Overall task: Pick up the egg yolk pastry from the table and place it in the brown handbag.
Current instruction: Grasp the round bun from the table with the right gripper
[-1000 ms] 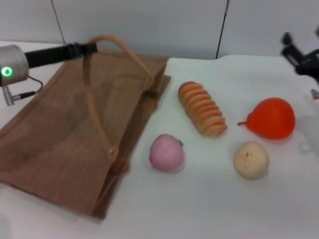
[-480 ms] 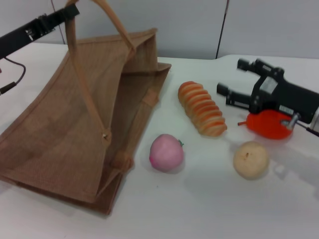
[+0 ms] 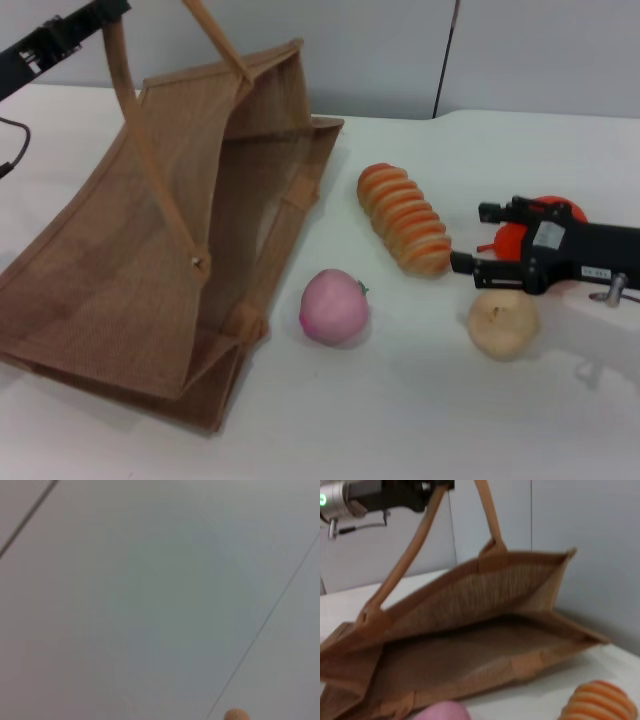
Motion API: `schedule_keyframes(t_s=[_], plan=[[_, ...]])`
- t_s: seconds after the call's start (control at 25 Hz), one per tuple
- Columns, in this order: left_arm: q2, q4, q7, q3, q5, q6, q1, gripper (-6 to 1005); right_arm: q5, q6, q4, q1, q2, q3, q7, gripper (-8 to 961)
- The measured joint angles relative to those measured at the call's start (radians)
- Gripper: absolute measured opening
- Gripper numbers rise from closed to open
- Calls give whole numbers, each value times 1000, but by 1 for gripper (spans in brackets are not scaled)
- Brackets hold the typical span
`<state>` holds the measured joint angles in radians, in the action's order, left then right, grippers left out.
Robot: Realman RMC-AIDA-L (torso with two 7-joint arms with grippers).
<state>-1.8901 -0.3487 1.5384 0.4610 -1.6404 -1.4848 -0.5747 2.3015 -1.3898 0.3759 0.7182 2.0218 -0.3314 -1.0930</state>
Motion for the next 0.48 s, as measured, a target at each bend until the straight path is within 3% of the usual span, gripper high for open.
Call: schedule_keyframes(t_s=[0.48], plan=[[1, 11, -10, -41, -13, -7, 15, 145, 153, 15, 40, -5, 0, 0, -108, 878]])
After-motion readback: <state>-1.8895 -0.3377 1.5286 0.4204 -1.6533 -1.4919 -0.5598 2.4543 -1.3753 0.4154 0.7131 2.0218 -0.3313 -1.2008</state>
